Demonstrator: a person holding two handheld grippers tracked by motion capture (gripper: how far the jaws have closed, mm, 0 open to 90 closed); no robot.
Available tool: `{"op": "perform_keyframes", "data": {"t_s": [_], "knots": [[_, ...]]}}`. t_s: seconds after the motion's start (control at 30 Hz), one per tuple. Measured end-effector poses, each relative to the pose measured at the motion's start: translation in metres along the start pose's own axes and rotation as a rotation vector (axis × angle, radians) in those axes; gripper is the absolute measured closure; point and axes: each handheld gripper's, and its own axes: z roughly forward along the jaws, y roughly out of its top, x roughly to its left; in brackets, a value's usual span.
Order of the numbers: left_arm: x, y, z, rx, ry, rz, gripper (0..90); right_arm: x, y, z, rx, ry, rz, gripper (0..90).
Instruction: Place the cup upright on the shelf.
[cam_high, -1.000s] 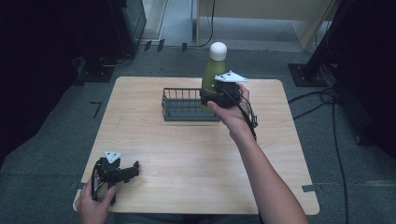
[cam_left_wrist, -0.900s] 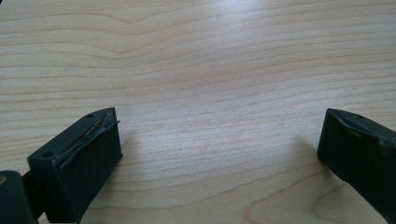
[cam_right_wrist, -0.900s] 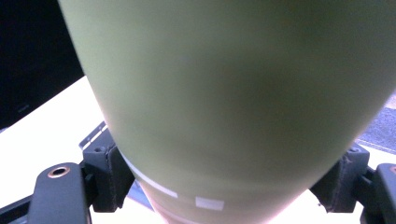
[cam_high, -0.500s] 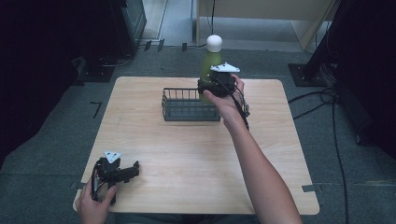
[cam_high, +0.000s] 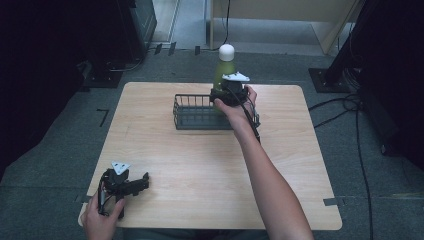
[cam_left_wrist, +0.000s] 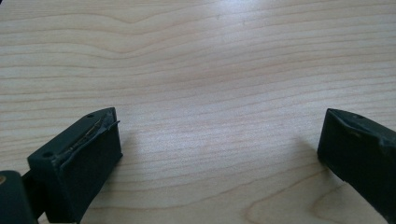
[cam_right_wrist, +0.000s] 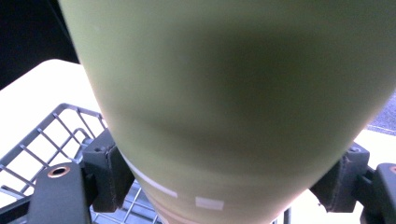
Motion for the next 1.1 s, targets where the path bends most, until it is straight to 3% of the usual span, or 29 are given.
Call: {"op": "perform_keyframes", "data": {"t_s": [0.57,1.1], "knots": [[0.000,0.000,0.000,-0.001,0.000,0.000,0.0,-0.001,-0.015,0.014,0.062,0.000,-0.019,20.6],[0.000,0.000,0.000,0.000,0.000,0.000,0.0,-0.005,-0.019,0.011,0.056,0.022,-0.012,19.8]]}}
